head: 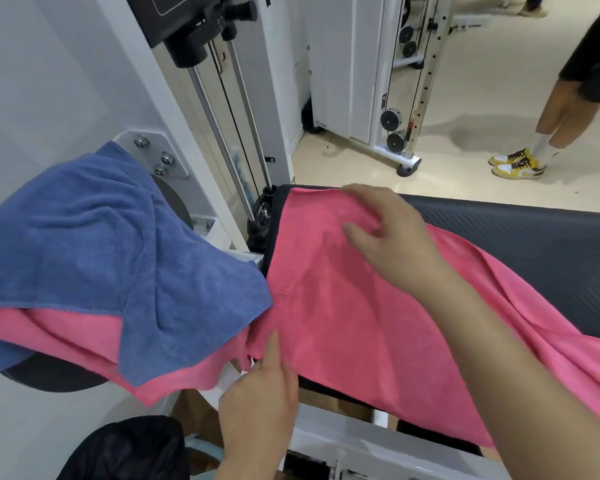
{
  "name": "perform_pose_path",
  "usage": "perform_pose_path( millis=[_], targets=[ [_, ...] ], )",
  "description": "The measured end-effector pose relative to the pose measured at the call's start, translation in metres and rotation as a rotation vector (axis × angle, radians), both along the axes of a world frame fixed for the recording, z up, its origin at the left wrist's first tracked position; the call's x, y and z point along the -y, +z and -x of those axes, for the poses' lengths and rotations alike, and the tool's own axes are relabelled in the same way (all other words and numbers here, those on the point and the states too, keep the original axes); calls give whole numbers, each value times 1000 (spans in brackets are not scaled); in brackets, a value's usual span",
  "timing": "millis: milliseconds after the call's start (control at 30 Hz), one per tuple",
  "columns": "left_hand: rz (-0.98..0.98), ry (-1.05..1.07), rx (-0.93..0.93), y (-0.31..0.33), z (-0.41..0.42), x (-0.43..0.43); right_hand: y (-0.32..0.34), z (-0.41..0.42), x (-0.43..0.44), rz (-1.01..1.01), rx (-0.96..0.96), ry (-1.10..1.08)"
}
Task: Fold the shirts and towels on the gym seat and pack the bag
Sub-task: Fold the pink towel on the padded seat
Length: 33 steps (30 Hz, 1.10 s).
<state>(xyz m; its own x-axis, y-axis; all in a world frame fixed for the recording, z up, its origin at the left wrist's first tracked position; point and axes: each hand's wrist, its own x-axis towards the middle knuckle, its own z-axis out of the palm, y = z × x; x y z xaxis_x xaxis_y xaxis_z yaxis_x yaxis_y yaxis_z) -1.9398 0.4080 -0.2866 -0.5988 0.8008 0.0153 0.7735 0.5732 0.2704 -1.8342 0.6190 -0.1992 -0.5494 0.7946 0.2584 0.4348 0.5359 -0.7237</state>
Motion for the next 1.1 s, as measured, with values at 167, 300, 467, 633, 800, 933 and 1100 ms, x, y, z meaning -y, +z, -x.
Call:
perform_pose_path(
  millis=[167,300,467,633,800,933,1100],
  targets=[
    [-201,-444,95,0,-40,-8,-37,-132,70,150,-119,-352],
    [-207,-652,105,4,-79,-37,-73,-220,109,216,-32,-633],
    [-254,-947,57,16,-137,-87,-102,-285,111,256,95,-856],
    [-184,-1078,2,30,-193,-149,-105,-309,92,307,109,-921],
    [-3,-943,46,28,-233,-171,-102,-309,80,473,-32,-952],
    [73,-903,-54,32,-250,-180,-99,-308,79,498,-159,-917],
    [83,-779,514,53,-255,-191,-80,-325,75,327,-140,-733]
  ],
)
